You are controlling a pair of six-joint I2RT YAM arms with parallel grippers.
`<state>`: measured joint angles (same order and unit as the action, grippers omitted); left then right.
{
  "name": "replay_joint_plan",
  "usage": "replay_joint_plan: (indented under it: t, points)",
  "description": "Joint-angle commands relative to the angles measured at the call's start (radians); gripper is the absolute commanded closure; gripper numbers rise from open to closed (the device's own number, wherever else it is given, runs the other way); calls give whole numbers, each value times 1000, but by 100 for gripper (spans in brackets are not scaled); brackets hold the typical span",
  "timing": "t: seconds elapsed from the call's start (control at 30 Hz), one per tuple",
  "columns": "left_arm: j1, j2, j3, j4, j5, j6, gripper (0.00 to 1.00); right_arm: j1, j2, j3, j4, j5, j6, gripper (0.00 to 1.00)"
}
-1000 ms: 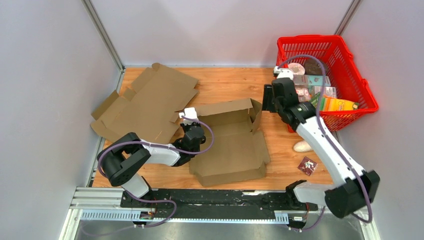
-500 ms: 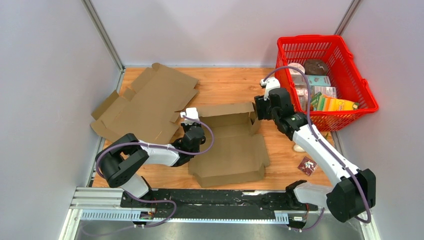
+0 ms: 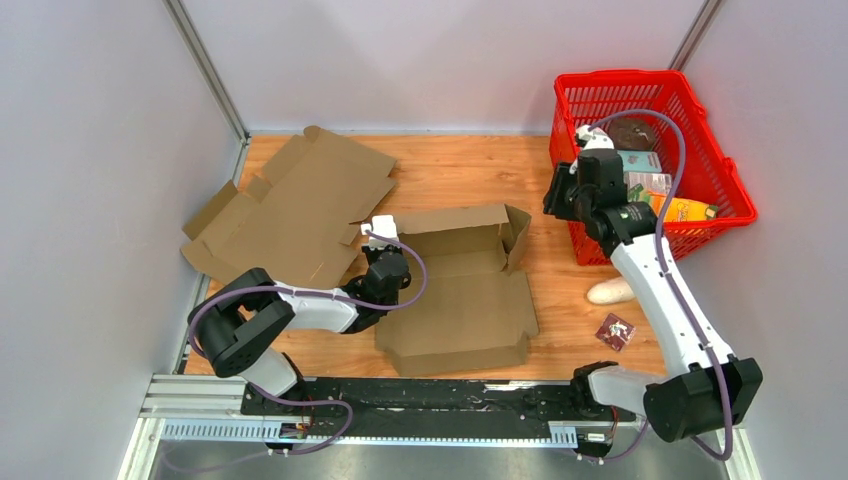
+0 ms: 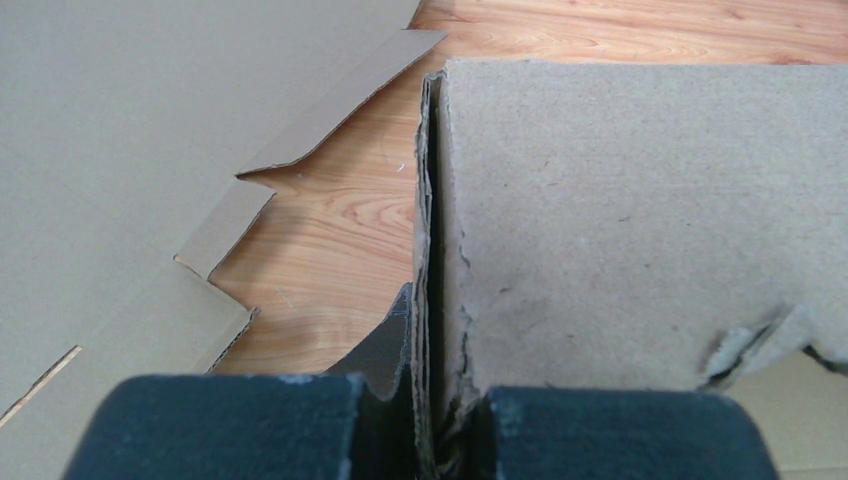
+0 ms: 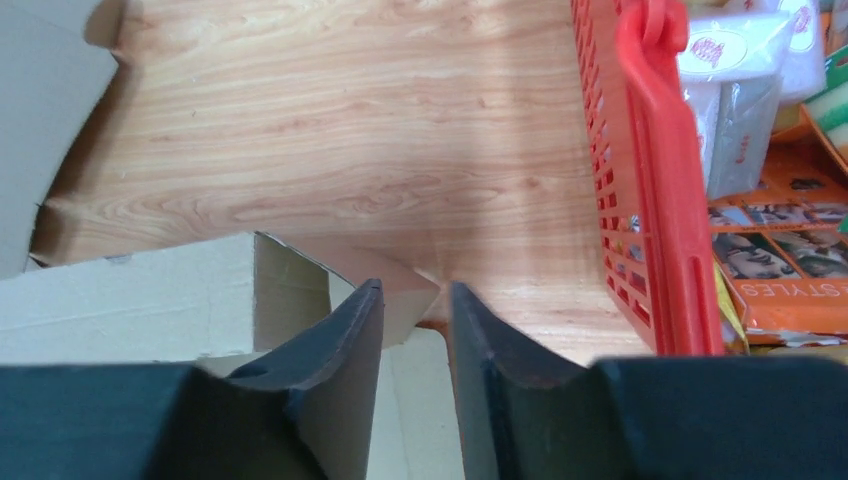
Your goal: Fold the paper box
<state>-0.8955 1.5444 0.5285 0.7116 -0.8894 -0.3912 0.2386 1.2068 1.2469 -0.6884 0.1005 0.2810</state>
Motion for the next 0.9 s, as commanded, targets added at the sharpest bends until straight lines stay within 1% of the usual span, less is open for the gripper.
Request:
replay_joint_plan:
  t: [0.0, 0.07, 0.17, 0.23, 0.27, 0.33, 0.37, 0.47, 0.5, 0.53, 0.63, 0.7, 0.73, 0.77, 0.8, 0.83, 0.87]
  points:
    - [-8, -26, 5, -43, 41, -23, 100, 2, 0, -41, 19, 65, -15, 71]
    - [-8, -26, 5, -43, 44, -23, 100, 14, 61, -23, 13, 105, -55, 80]
    - [-8, -17, 10, -43, 46, -26, 100, 31, 129, 17, 16, 142, -72, 82]
    - [-10, -13, 16, -44, 49, -21, 100, 33, 152, 25, 39, 108, -72, 82]
    - [-8, -10, 16, -44, 49, -21, 100, 39, 172, 28, 43, 43, -83, 82]
    - [-8, -9, 18, -44, 49, -21, 100, 79, 188, 26, 43, 16, -100, 83]
    - [-8, -9, 18, -46, 49, -21, 100, 91, 189, 28, 18, 1, -103, 83]
    - [-8, -4, 21, -46, 49, -20, 100, 123, 156, -3, -13, -85, -37, 82]
    - [-8, -3, 22, -46, 49, -20, 100, 131, 140, -23, -8, -129, -2, 81]
    - [-8, -4, 24, -46, 49, -20, 100, 148, 104, -67, 3, -139, 12, 81]
    - [-8, -1, 28, -46, 53, -20, 100, 169, 59, -131, 62, -191, 37, 80]
    - [-8, 2, 30, -49, 56, -20, 100, 177, 57, -144, 43, -147, 27, 78]
    - [-8, 5, 28, -50, 56, -24, 100, 177, 56, -144, 27, -107, 23, 71]
    - [-8, 5, 28, -50, 58, -26, 100, 177, 54, -142, -9, 27, 26, 69]
    - [-8, 5, 28, -52, 58, -26, 100, 177, 54, -141, -37, 92, 38, 66]
    - [-8, 3, 28, -52, 56, -25, 100, 177, 50, -138, -66, 147, 76, 57]
    - [-8, 3, 28, -54, 53, -23, 100, 177, 46, -136, -104, 201, 83, 54]
